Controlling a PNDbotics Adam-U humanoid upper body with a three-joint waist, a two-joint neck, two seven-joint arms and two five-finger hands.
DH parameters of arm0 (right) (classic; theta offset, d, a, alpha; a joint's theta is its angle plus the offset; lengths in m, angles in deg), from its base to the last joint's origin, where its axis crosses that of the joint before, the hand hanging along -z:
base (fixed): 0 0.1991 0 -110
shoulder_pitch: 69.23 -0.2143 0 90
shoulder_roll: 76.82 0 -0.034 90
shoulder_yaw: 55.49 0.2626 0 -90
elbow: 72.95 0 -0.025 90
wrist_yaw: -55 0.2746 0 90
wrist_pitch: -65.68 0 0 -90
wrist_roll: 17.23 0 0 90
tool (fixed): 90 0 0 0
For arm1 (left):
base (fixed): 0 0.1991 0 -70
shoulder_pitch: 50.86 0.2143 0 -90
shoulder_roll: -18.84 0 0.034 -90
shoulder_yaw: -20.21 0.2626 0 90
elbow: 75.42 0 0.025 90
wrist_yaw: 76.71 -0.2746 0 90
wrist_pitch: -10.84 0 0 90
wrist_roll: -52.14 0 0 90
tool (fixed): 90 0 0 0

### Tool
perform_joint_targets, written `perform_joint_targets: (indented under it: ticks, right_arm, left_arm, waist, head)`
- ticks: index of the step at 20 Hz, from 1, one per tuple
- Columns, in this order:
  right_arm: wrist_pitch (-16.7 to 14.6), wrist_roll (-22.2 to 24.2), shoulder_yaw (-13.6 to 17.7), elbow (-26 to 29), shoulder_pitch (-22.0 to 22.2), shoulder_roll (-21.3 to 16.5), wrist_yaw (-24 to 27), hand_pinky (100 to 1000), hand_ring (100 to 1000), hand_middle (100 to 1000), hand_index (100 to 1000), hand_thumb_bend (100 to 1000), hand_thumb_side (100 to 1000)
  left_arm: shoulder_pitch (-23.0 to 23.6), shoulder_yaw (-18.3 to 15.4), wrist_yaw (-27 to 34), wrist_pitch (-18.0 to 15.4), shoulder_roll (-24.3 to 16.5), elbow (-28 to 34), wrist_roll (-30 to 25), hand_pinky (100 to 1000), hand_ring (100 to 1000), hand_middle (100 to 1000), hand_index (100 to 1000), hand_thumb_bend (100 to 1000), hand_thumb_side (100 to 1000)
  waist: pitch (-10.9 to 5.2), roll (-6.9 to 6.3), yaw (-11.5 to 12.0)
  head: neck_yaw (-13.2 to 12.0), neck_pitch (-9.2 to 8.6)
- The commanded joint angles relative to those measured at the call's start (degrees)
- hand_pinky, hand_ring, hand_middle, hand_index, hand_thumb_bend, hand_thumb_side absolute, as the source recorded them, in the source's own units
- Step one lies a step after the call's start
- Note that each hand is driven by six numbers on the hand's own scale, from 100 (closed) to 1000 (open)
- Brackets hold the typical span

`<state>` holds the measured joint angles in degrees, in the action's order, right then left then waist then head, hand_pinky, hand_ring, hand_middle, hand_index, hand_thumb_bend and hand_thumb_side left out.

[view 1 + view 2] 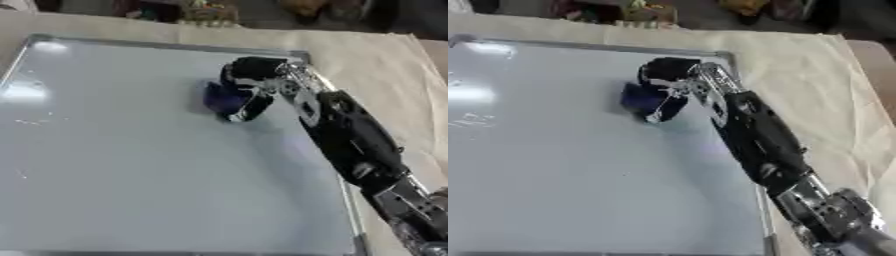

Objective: Wipe the whiteboard clean with a brush.

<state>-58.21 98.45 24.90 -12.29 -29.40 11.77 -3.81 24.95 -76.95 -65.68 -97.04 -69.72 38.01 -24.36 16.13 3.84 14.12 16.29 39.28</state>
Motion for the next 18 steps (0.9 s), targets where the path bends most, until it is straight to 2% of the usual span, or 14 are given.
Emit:
perform_joint_targets:
  ticks: [1, 4, 6, 10, 15, 18]
  right_arm:
    - [-0.7, 1.2, -0.4, 0.3, -0.7, -0.1, 0.6, 506, 506, 234, 151, 403, 448]
    - [-1.3, 2.4, -0.6, 0.8, -0.8, 0.0, 1.3, 507, 498, 221, 174, 417, 461]
    - [-2.0, 3.4, -0.9, 1.1, -0.8, 0.0, 1.7, 509, 500, 224, 195, 363, 468]
    - [-3.4, 5.6, -1.1, 1.6, -1.0, 0.0, 2.2, 514, 507, 237, 228, 315, 460]
    - [-4.1, 7.3, -1.0, 1.8, -0.9, -0.1, 2.6, 522, 511, 249, 270, 388, 495]
    - [-4.1, 7.5, -0.9, 1.9, -0.9, 0.0, 2.9, 529, 513, 263, 291, 371, 492]
  left_arm:
    - [-0.6, 0.0, -0.3, -0.1, -0.6, 1.2, 0.2, 324, 398, 452, 486, 100, 860]
    - [-0.6, 0.0, -0.3, -0.2, -0.5, 1.2, 0.2, 324, 398, 452, 487, 100, 859]
    - [-0.6, 0.0, -0.3, -0.2, -0.5, 1.2, 0.2, 324, 398, 452, 487, 100, 859]
    - [-0.6, 0.0, -0.3, -0.1, -0.5, 1.2, 0.2, 324, 398, 452, 487, 100, 858]
    - [-0.6, 0.0, -0.3, -0.1, -0.5, 1.2, 0.4, 325, 398, 452, 487, 100, 857]
    - [-0.6, 0.0, -0.3, 0.0, -0.5, 1.2, 0.5, 325, 397, 452, 487, 100, 858]
  waist:
    - [-0.73, -0.49, 0.2]
    - [-0.72, -0.56, 0.3]
    - [-0.74, -0.57, 0.3]
    - [-0.79, -0.54, 0.1]
    - [-0.81, -0.52, 0.0]
    - [-0.79, -0.51, -0.1]
  head:
    - [0.0, 0.44]
    - [-0.1, 0.36]
    - [-0.1, 0.32]
    - [-0.1, 0.13]
    - [-0.2, -0.11]
    - [-0.3, -0.24]
